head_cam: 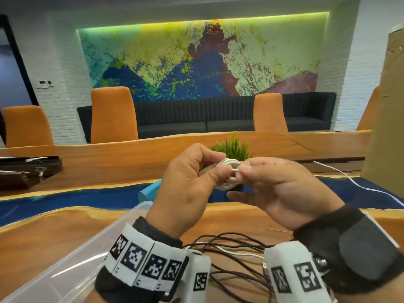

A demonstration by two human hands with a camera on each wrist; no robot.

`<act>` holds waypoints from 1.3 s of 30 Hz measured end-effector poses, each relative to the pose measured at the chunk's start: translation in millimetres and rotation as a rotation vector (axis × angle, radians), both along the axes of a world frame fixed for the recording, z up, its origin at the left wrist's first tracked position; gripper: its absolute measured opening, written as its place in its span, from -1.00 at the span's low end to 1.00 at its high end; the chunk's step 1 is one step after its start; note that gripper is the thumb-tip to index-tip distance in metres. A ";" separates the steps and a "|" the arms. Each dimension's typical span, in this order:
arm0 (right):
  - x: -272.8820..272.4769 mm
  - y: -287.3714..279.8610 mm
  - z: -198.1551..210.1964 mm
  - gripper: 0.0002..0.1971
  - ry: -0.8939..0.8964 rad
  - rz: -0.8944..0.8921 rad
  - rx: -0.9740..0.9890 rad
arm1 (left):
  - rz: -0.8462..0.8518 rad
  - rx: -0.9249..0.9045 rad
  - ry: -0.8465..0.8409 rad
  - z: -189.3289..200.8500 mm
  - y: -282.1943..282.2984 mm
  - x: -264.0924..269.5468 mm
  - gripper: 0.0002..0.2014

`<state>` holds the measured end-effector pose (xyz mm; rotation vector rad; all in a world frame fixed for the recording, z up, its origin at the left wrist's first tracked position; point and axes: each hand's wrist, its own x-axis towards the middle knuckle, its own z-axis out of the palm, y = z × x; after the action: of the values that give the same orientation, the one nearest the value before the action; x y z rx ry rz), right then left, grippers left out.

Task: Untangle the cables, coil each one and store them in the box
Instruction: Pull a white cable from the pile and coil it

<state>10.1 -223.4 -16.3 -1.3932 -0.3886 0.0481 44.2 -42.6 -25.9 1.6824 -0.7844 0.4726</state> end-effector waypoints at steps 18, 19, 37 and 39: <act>7.1 -6.0 0.1 -0.80 -0.518 -0.412 -0.645 | -0.131 0.203 0.026 6.2 20.8 8.0 -0.93; 6.9 -6.3 0.0 -0.81 -0.571 -0.433 -0.685 | -0.174 0.145 0.053 5.2 18.5 7.0 -0.92; 7.5 13.8 -5.9 -0.69 0.054 -0.282 0.119 | -0.144 -0.003 -0.141 -9.0 -5.7 5.8 -0.90; 6.9 12.9 -5.4 -0.75 0.087 -0.218 0.136 | -0.132 -0.012 -0.161 -8.7 -3.7 8.1 -0.90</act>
<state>17.0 -210.5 -21.7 -1.2874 -0.1628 -0.0946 52.3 -46.3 -34.6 1.5840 -1.0017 0.5235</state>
